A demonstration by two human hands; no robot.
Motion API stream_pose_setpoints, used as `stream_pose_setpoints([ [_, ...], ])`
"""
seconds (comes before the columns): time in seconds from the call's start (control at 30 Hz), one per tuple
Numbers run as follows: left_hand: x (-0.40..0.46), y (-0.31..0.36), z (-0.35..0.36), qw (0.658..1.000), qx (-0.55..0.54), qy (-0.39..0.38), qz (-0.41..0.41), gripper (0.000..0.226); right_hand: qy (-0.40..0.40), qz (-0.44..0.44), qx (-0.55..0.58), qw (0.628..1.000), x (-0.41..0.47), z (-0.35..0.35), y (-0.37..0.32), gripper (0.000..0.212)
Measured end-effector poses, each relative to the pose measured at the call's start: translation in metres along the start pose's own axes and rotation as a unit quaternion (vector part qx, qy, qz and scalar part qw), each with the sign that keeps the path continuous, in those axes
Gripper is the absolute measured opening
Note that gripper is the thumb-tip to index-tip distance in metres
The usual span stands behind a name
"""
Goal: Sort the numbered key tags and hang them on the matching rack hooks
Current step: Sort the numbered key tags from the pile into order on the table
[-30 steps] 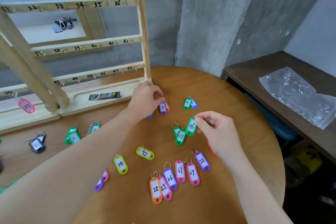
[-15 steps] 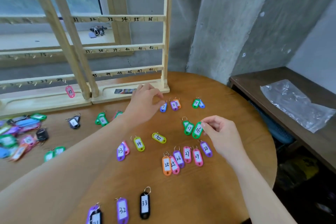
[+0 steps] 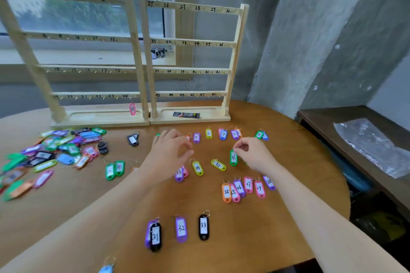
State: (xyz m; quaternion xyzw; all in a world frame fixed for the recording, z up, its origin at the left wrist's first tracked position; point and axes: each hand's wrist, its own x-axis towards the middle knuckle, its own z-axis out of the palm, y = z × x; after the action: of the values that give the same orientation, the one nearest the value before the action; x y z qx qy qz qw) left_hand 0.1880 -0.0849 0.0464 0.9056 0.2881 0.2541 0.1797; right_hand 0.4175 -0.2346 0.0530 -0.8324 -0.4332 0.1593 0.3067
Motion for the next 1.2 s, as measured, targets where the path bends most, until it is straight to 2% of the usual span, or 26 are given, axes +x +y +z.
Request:
stream_pose_setpoints([
  [0.3, -0.035, -0.044, -0.048, 0.996, 0.031, 0.01, -0.081, 0.002, -0.017, 0.01, -0.119, 0.993, 0.008, 0.011, -0.011, 0.013],
  [0.47, -0.07, -0.082, -0.071, 0.994, 0.051, 0.016, -0.096, 0.014, -0.017, -0.006, -0.099, 0.995, 0.008, 0.024, -0.042, 0.018],
  [0.67, -0.13, -0.142, -0.112, 0.979, 0.091, 0.039, -0.177, 0.014, -0.022, -0.104, -0.053, 0.993, 0.007, 0.077, -0.124, 0.019],
  [0.83, -0.181, -0.19, -0.153, 0.952, 0.102, 0.146, -0.247, 0.01, -0.083, -0.185, -0.013, 0.979, -0.005, 0.137, -0.202, 0.018],
  [0.97, -0.212, -0.21, -0.182, 0.922, 0.093, 0.193, -0.322, 0.008, -0.146, -0.237, -0.001, 0.96, -0.02, 0.187, -0.25, 0.017],
  [1.1, -0.247, -0.218, -0.191, 0.909, 0.073, 0.233, -0.338, 0.002, -0.207, -0.267, 0.001, 0.941, -0.03, 0.233, -0.279, 0.018],
  [1.2, -0.257, -0.223, -0.193, 0.89, 0.029, 0.289, -0.351, 0.01, -0.236, -0.282, 0.002, 0.93, -0.032, 0.262, -0.291, 0.024],
])
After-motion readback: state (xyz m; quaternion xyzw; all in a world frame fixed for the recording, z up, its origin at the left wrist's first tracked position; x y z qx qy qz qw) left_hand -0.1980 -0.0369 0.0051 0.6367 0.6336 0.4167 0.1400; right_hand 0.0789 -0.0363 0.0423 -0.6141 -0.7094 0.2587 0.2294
